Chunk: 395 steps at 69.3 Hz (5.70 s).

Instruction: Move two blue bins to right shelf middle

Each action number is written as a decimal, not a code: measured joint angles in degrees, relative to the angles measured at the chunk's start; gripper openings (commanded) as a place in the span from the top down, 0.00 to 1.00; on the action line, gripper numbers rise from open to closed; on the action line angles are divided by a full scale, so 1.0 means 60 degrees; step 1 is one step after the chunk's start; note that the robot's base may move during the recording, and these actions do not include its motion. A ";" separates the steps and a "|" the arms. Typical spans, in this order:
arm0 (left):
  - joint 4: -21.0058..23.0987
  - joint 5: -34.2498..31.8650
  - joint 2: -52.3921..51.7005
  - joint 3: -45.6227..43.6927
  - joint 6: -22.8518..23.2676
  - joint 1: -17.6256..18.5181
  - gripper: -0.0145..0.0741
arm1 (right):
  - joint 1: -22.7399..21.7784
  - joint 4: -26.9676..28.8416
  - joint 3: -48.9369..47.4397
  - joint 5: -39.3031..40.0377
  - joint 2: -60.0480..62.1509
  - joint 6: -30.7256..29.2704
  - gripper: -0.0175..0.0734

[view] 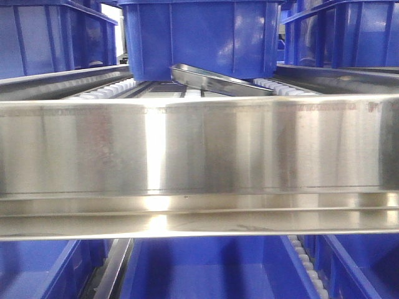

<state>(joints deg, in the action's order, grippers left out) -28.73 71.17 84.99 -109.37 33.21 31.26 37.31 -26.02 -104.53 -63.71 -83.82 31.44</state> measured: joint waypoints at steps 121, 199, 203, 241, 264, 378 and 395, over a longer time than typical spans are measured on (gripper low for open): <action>-0.0057 0.0000 0.0000 0.0000 0.0058 0.0000 0.96 | 0.0000 -0.0038 0.0000 0.0266 0.0000 0.0000 0.99; -0.0074 0.0021 0.0000 0.0000 0.0058 0.0000 0.96 | 0.0000 -0.0057 0.0000 0.0266 0.0000 0.0000 0.99; -0.0074 0.0021 0.0000 0.0000 0.0058 0.0000 0.96 | 0.0000 -0.0057 0.0000 0.0266 0.0000 0.0000 0.99; -0.0074 0.0021 0.0000 0.0000 0.0058 0.0000 0.96 | 0.0000 -0.0057 0.0000 0.0266 0.0000 0.0000 0.99; -0.0074 0.0021 0.0000 0.0000 0.0058 0.0000 0.96 | 0.0000 -0.0057 0.0000 0.0266 0.0000 0.0000 0.99; -0.0092 0.0021 0.0000 0.0000 0.0058 0.0000 0.96 | 0.0000 -0.0076 0.0000 0.0266 0.0000 0.0000 0.99; -0.0092 0.0021 0.0000 0.0000 0.0058 0.0000 0.96 | 0.0000 -0.0076 0.0000 0.0266 0.0000 0.0000 0.99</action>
<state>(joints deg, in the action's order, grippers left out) -29.28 71.30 84.99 -109.37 33.56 31.26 37.31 -26.48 -104.53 -62.11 -83.82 31.44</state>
